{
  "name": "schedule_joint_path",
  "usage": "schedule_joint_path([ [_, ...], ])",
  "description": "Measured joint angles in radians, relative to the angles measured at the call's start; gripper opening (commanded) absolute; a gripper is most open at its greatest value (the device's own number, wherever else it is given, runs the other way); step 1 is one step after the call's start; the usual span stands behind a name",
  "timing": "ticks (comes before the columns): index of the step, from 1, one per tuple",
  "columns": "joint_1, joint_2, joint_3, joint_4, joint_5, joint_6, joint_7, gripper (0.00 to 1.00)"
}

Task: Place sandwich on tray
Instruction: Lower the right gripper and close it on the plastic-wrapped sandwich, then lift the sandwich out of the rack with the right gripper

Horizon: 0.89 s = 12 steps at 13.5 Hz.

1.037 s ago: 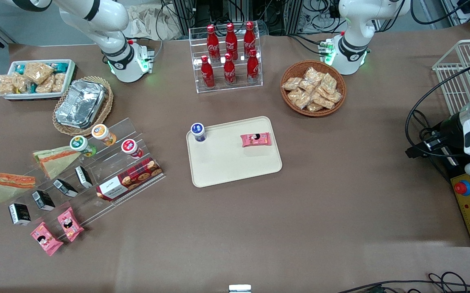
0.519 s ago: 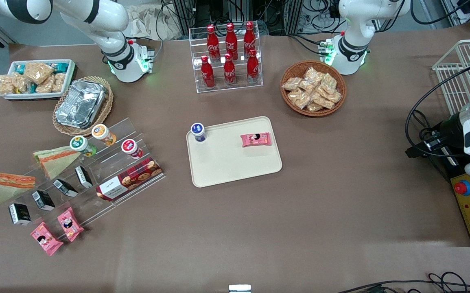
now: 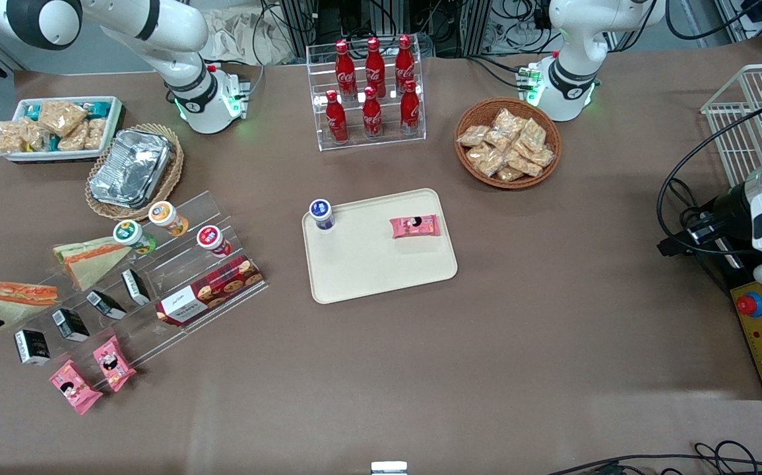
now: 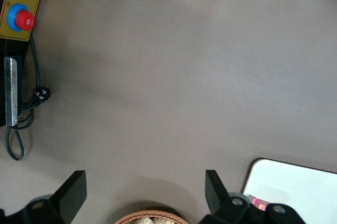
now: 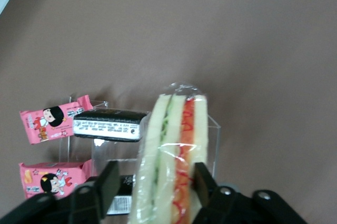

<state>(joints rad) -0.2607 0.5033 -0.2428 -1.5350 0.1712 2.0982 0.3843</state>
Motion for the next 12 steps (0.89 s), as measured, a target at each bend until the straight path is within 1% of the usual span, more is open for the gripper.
schedule_joint_path([
  [1, -0.003, 0.000, 0.000, 0.000, 0.001, 0.000, -0.025, 0.17],
  [2, -0.003, 0.000, 0.000, 0.000, 0.004, 0.000, -0.046, 0.23],
  [3, -0.003, 0.000, 0.000, 0.000, 0.006, -0.001, -0.058, 0.22],
  [5, -0.003, 0.001, 0.000, 0.000, 0.007, -0.001, -0.069, 0.13],
  [6, -0.003, 0.001, 0.000, -0.001, 0.007, -0.001, -0.073, 0.04],
  [7, -0.003, 0.001, 0.000, -0.001, 0.007, -0.001, -0.078, 0.00],
  [12, -0.010, 0.001, 0.000, 0.001, 0.011, -0.001, -0.115, 0.00],
])
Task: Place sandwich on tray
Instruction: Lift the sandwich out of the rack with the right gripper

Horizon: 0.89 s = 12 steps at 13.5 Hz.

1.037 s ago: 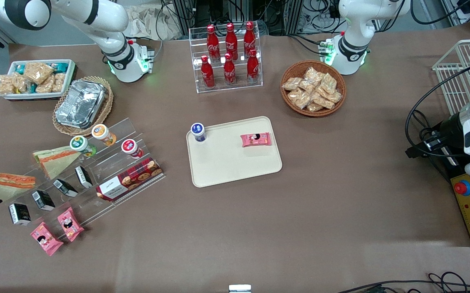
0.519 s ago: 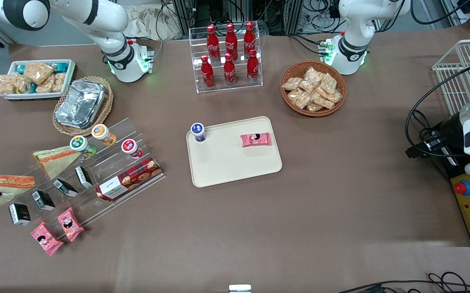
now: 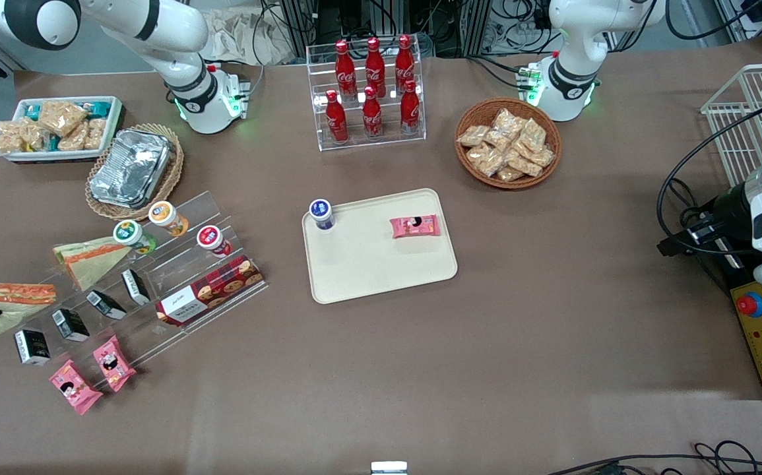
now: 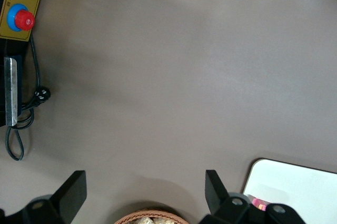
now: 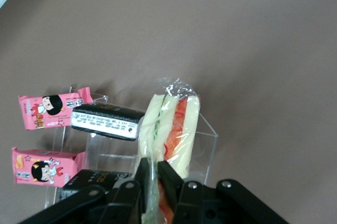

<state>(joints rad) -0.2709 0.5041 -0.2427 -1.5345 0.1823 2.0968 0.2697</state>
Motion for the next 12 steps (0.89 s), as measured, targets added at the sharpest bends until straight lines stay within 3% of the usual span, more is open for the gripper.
schedule_joint_path([
  [4, -0.008, -0.002, 0.000, 0.021, 0.001, -0.036, -0.015, 0.00],
  [12, 0.009, -0.035, 0.010, 0.196, 0.002, -0.262, -0.010, 0.00],
])
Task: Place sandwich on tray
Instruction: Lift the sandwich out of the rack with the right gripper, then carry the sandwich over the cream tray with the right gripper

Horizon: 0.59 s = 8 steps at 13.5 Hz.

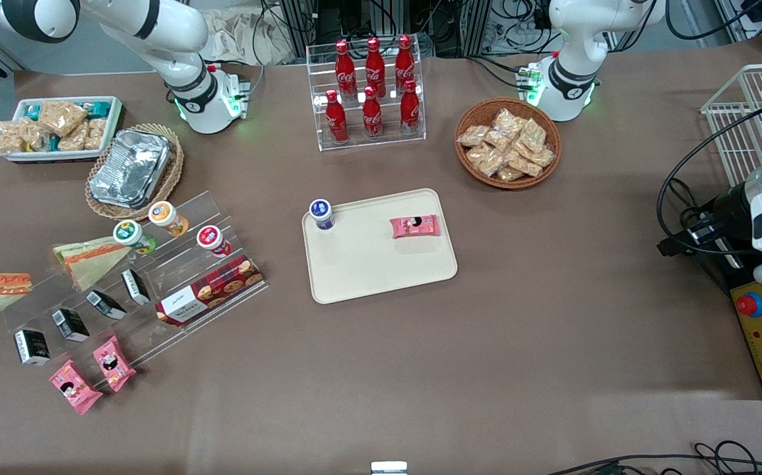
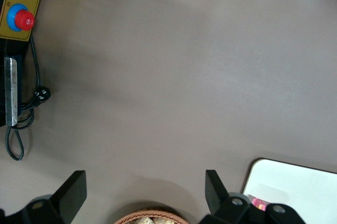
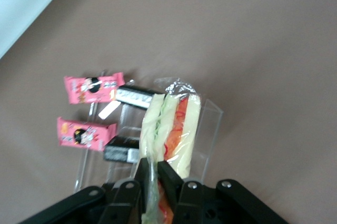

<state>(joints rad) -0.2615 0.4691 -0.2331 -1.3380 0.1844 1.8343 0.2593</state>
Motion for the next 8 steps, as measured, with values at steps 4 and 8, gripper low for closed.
schedule_joint_path([
  [4, 0.103, -0.033, 0.004, 0.052, 0.001, -0.101, 0.156, 0.00],
  [8, 0.275, -0.090, 0.009, 0.060, 0.002, -0.197, 0.434, 0.00],
])
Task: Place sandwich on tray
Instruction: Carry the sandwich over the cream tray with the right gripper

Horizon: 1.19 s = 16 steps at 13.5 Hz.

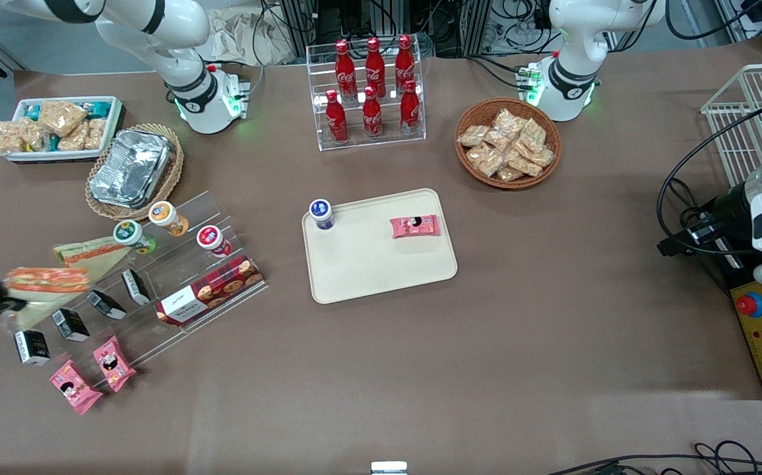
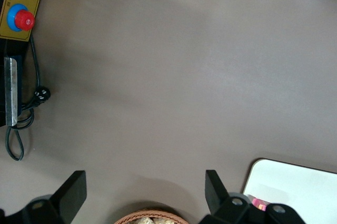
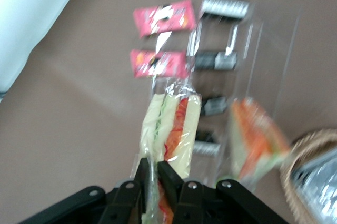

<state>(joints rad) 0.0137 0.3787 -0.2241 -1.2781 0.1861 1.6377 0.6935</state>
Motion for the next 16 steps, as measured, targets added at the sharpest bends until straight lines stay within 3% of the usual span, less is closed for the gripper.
schedule_joint_path([
  [4, 0.212, -0.037, 0.009, 0.000, 0.001, -0.034, 0.349, 0.00],
  [8, 0.436, -0.037, 0.018, -0.012, 0.001, -0.028, 0.532, 0.00],
  [12, 0.611, -0.004, 0.020, -0.087, 0.001, 0.139, 0.746, 0.00],
  [16, 0.697, 0.081, 0.020, -0.176, 0.001, 0.283, 0.849, 0.00],
])
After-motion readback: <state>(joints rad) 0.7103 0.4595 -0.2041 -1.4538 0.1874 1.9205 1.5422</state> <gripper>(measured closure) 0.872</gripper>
